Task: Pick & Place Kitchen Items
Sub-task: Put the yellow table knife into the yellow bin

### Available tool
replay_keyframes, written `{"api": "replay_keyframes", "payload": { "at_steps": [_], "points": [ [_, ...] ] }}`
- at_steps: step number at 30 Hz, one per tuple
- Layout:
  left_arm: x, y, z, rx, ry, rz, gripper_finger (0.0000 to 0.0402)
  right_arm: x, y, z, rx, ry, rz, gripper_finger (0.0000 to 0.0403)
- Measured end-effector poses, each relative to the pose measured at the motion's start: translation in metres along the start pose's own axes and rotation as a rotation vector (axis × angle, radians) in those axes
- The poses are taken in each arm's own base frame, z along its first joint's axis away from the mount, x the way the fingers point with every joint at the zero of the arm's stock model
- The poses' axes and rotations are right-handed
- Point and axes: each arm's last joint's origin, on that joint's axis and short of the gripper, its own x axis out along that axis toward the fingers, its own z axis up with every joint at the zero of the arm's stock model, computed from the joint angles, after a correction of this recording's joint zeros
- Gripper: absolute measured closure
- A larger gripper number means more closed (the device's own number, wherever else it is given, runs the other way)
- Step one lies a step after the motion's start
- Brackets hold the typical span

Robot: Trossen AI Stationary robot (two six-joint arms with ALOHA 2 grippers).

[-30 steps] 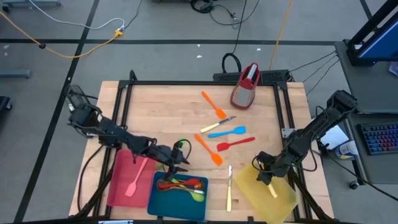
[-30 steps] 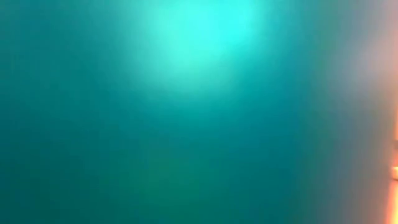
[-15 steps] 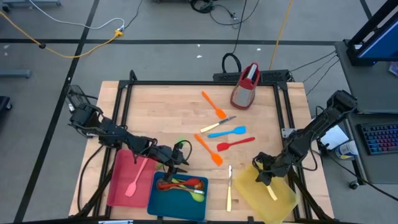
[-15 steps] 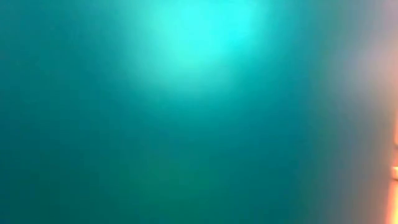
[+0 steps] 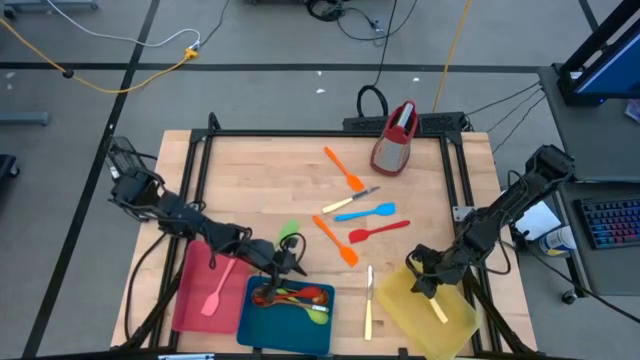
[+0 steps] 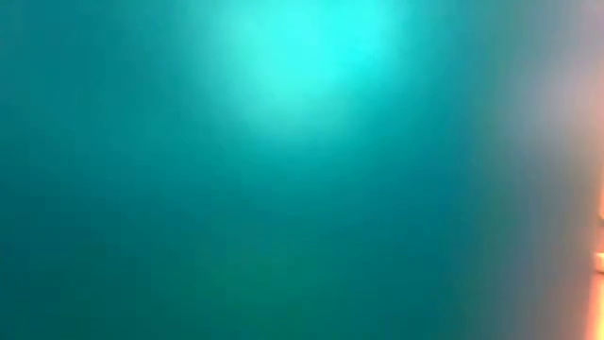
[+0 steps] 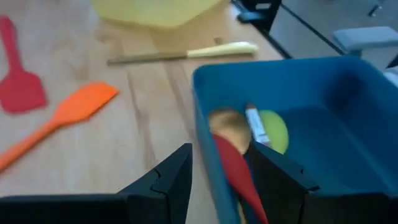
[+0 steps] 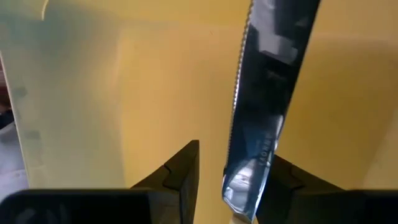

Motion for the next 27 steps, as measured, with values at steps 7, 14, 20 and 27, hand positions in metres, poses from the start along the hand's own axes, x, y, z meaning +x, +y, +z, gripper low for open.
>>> {"api": "replay_keyframes", "payload": {
  "at_steps": [7, 14, 20, 27],
  "points": [
    [0.000, -0.009, -0.001, 0.028, 0.003, 0.071, 0.0241, 0.000, 0.000, 0.000, -0.001, 0.000, 0.001, 0.0289],
    [0.011, -0.006, -0.018, 0.015, 0.074, 0.136, 0.0241, 0.000, 0.000, 0.000, -0.003, 0.000, 0.002, 0.0289],
    [0.012, -0.002, -0.020, 0.036, 0.081, 0.240, 0.0241, 0.000, 0.003, 0.000, 0.000, 0.001, 0.031, 0.0289],
    [0.010, 0.005, -0.018, 0.036, 0.069, 0.283, 0.0241, -0.001, 0.011, 0.000, -0.040, 0.007, 0.114, 0.0289]
  ]
}}
